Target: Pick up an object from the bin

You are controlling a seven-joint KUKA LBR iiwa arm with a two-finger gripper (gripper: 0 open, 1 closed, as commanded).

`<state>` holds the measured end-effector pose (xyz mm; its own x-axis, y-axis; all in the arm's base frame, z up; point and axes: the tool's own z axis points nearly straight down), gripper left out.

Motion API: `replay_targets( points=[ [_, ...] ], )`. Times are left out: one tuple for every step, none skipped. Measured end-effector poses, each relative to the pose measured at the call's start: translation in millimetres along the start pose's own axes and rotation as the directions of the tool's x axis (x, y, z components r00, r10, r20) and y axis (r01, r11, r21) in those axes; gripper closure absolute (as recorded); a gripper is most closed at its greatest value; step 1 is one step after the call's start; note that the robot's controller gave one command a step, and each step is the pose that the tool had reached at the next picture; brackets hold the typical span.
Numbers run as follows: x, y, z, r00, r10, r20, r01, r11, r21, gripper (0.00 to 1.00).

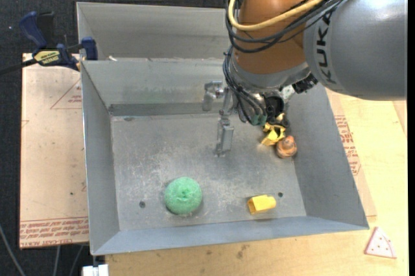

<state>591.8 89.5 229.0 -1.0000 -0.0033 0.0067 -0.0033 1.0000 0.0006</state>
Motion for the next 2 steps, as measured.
replay_targets(
  points=[
    [-1.4, -1, -5, 1.000, 0.002, 0.008, -0.002, 1.000, -0.001, 0.00],
    [21.3, 13, 47, 0.998, -0.059, 0.012, 0.059, 0.998, 0.000, 0.00]
  ],
)
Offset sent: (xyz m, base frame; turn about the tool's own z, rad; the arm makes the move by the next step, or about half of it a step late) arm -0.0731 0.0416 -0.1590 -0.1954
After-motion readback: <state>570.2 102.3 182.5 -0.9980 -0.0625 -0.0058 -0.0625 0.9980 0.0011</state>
